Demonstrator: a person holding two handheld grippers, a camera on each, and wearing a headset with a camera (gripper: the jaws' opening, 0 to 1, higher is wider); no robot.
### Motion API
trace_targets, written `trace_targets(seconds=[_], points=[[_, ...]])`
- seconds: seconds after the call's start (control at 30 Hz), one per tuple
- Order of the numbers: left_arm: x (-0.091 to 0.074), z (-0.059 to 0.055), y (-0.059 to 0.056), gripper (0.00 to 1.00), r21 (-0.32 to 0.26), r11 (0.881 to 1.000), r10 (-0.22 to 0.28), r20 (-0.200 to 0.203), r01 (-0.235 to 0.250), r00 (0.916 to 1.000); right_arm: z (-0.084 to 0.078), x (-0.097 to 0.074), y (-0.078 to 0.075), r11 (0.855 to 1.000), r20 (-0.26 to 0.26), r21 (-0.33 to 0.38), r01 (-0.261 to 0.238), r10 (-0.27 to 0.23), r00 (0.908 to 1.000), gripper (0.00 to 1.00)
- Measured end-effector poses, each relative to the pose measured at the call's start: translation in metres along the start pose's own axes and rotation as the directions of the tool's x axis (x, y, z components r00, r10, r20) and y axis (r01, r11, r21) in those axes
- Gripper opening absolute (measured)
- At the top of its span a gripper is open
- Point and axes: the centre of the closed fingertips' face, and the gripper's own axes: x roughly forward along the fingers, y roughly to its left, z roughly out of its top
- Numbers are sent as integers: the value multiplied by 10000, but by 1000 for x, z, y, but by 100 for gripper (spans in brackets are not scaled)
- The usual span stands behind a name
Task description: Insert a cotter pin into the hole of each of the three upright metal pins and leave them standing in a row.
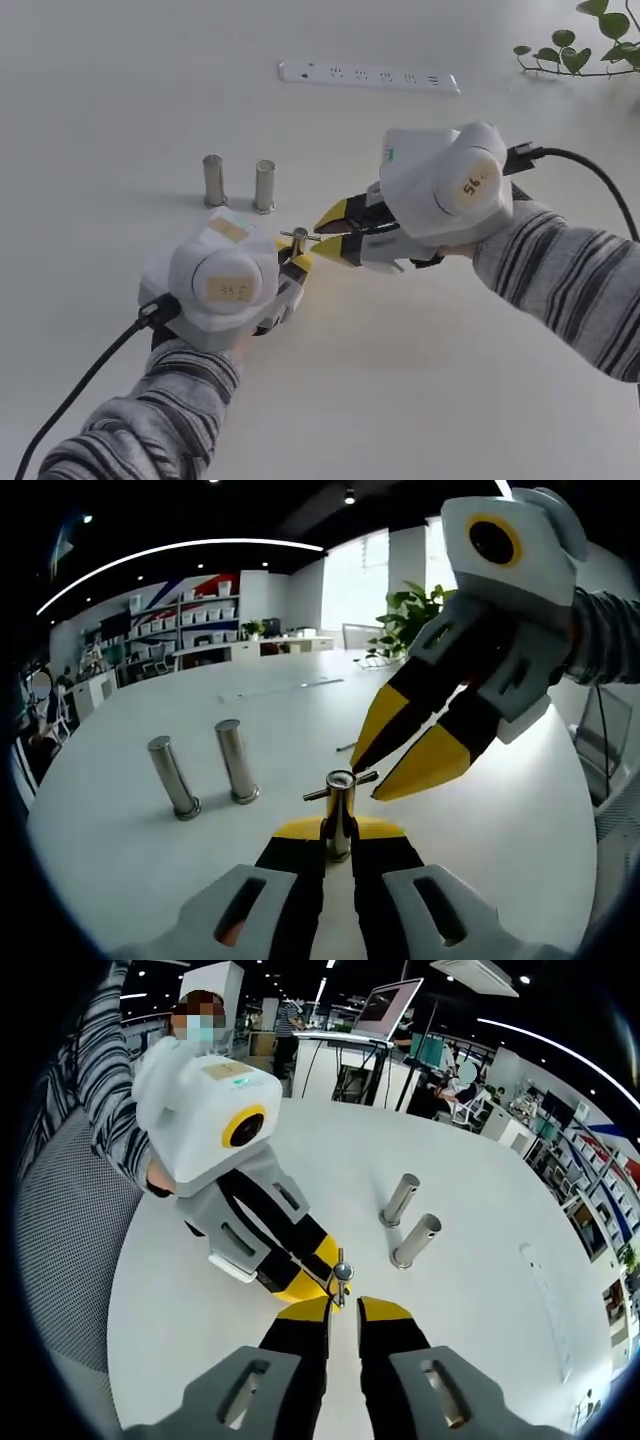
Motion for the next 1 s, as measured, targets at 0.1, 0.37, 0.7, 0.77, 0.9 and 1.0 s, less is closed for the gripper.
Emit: trace_targets(seconds=[0.1,0.37,0.7,0.77,0.9,1.0], points=[[0,0,0,5,-1,10000,34,3,-34,10000,-2,-3,0,10000,-11,85,-26,27,10000,3],[0,-1,0,5,-45,10000,68,-15,-68,10000,0,-5,0,9998,98,181,34,-36,9999,0],[0,-1,0,5,-128,9998,123,-22,-123,9999,4,-1,0,9998,204,217,42,-46,9998,0],[0,-1,0,5,-148,9998,132,-24,-132,9999,6,0,0,9997,249,247,31,-37,9997,0],[0,-1,0,5,-193,9997,136,-35,-137,9999,6,1,-1,9994,276,326,88,-97,9996,0],[0,-1,0,5,-202,9997,144,-35,-144,9999,7,2,-1,9989,324,445,129,-143,9994,0]])
